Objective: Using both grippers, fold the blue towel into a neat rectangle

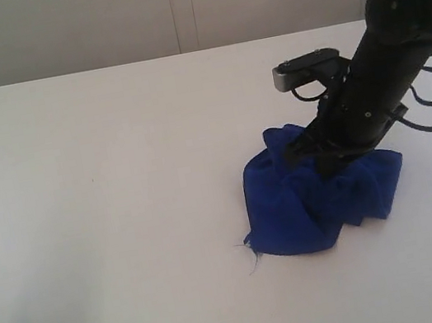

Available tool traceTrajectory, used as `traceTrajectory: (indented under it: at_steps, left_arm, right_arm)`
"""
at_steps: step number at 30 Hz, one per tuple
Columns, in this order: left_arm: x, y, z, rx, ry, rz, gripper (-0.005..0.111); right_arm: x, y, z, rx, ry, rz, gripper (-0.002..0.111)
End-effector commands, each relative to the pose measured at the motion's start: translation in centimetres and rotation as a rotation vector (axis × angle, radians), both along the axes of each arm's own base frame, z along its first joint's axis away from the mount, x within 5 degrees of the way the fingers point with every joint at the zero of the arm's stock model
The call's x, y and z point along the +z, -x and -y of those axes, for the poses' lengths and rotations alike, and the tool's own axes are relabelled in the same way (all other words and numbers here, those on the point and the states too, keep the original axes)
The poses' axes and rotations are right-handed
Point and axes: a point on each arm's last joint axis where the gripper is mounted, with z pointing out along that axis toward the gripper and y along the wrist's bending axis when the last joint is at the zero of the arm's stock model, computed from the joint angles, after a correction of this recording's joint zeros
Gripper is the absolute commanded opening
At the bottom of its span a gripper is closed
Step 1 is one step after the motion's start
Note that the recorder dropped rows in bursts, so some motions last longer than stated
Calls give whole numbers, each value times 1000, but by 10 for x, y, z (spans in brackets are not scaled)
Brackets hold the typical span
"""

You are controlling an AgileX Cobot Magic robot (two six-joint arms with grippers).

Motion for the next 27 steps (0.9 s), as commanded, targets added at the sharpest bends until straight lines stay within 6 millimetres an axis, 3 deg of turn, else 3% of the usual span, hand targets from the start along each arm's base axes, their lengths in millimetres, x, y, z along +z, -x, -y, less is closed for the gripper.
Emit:
traceTrajectory:
  at_steps: [1, 15, 27]
  left_arm:
    - [-1, 0, 0, -4, -1, 4, 0]
    - [3, -1, 1, 1, 35, 48, 0]
    - [38, -4, -5, 68, 104, 437, 0]
  right_arm:
    - [15, 1, 2, -8, 8, 64, 0]
    - [19, 2, 1, -25, -15, 78, 0]
    - [20, 0, 1, -31, -20, 93, 0]
